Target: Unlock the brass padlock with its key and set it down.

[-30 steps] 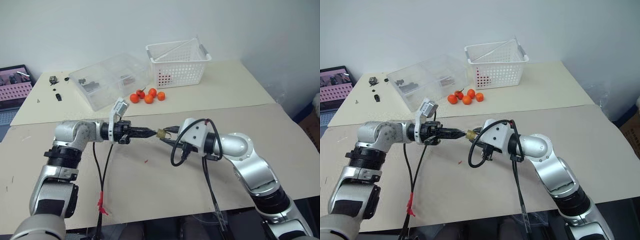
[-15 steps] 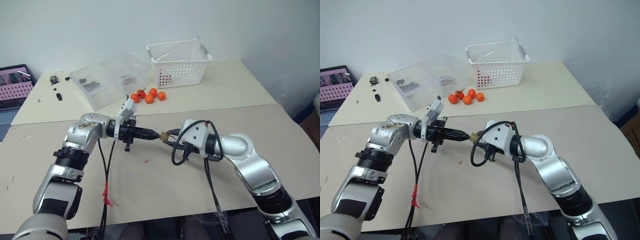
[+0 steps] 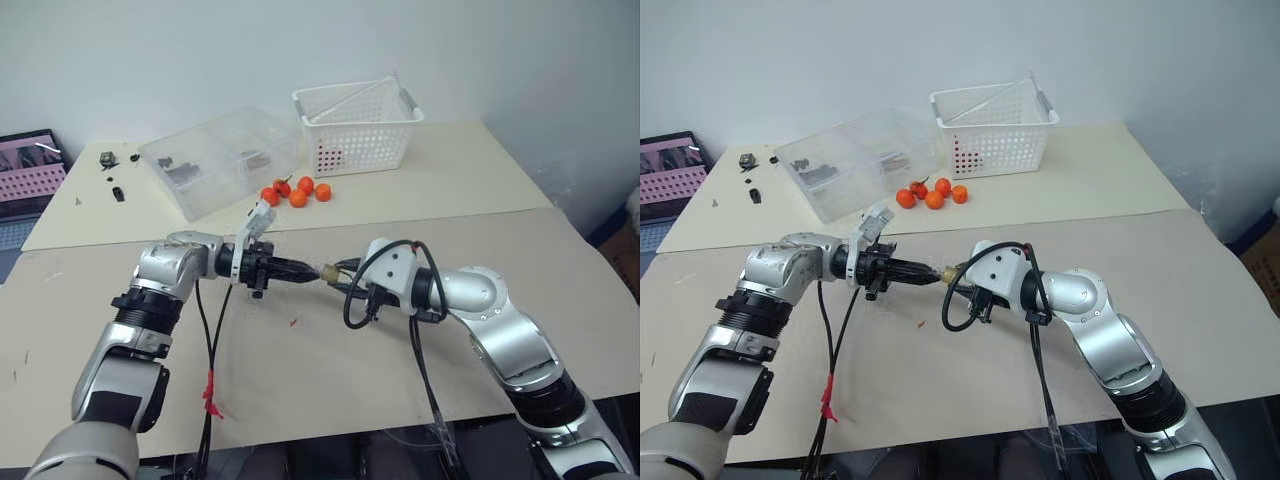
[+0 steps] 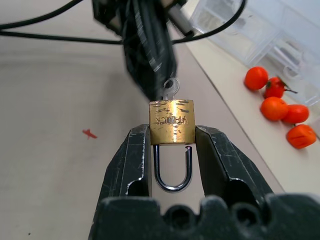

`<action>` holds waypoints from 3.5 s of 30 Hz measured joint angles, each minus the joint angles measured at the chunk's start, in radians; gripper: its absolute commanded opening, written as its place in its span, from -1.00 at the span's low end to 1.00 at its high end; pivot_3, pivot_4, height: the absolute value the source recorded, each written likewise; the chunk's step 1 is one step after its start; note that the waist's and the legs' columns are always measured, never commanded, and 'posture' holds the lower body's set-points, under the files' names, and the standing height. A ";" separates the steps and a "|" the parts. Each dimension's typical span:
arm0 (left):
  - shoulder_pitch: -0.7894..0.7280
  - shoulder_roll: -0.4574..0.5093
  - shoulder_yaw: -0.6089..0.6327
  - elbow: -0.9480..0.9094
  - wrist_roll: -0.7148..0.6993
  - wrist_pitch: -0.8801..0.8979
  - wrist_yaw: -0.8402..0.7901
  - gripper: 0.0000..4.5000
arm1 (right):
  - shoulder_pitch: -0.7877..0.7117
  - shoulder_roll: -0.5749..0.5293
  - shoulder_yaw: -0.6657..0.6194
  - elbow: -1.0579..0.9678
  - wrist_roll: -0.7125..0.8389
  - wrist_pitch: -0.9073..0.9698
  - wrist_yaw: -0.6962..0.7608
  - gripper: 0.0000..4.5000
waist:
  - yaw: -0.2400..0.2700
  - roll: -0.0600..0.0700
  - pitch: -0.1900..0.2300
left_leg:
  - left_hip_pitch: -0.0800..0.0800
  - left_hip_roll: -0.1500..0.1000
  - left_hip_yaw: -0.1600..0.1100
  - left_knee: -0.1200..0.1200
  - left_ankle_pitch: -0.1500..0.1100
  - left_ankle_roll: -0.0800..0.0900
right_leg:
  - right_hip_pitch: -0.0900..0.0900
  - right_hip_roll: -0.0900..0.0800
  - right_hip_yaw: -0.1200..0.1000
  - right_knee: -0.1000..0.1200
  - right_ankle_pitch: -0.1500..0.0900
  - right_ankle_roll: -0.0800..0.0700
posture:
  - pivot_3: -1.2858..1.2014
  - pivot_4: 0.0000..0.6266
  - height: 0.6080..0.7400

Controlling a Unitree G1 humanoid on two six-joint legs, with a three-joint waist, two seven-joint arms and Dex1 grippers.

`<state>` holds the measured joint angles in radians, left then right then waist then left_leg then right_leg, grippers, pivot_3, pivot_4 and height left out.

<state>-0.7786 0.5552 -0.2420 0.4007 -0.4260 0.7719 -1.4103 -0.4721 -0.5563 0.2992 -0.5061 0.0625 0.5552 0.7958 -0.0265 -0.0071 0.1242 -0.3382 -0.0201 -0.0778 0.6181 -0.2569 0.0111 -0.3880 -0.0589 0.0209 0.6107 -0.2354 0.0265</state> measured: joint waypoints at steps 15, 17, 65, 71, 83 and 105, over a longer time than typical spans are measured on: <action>-0.009 0.022 0.056 -0.023 -0.113 0.292 -0.016 0.37 | -0.001 -0.018 0.000 0.020 -0.004 -0.051 0.004 -0.59 | 0.000 0.000 0.000 | -0.002 0.000 -0.001 0.004 -0.001 0.002 | 0.000 0.000 -0.001 0.001 0.000 0.000 | 0.03 -0.52 1.00; -0.010 0.026 0.069 -0.023 -0.126 0.314 -0.012 0.37 | 0.007 -0.023 0.000 0.031 -0.009 -0.065 0.005 -0.59 | -0.001 0.000 0.000 | -0.002 0.000 -0.001 0.005 -0.002 0.003 | 0.000 0.000 -0.001 0.001 0.000 0.000 | 0.03 -0.52 1.00; -0.080 -0.099 0.096 0.043 -0.161 0.317 0.072 -0.99 | 0.016 -0.020 0.026 0.041 -0.023 -0.075 0.008 -0.59 | 0.008 0.000 0.000 | -0.004 0.000 -0.001 0.008 -0.002 0.003 | 0.000 0.000 -0.001 0.000 0.000 0.000 | 0.03 -0.52 1.00; -0.080 -0.098 0.095 0.043 -0.161 0.322 0.070 -0.99 | 0.016 -0.020 0.028 0.041 -0.023 -0.075 0.008 -0.59 | 0.008 0.000 0.000 | -0.004 0.000 -0.001 0.008 -0.002 0.003 | 0.000 0.000 -0.001 0.000 0.000 0.000 | 0.03 -0.52 1.00; -0.080 -0.097 0.093 0.039 -0.161 0.328 0.086 -0.99 | 0.016 -0.017 0.027 0.039 -0.020 -0.074 0.006 0.51 | 0.008 0.000 0.000 | -0.004 0.000 -0.001 0.008 -0.002 0.003 | 0.000 0.000 -0.001 0.000 0.000 0.000 | 0.03 -0.52 1.00; -0.095 -0.098 0.093 0.081 -0.155 0.320 0.090 -0.99 | 0.069 -0.081 -0.122 -0.026 0.140 0.104 0.004 -0.99 | 0.009 0.000 0.000 | -0.005 0.000 -0.001 0.008 -0.003 0.004 | 0.000 0.000 -0.002 0.000 0.000 0.000 | 0.03 -0.52 1.00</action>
<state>-0.8731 0.4575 -0.1492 0.4816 -0.5813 1.0920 -1.3202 -0.4028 -0.6377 0.1773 -0.5320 0.2025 0.6596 0.7997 -0.0179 -0.0071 0.1242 -0.3430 -0.0205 -0.0787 0.6261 -0.2595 0.0154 -0.3882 -0.0593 0.0192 0.6112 -0.2352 0.0263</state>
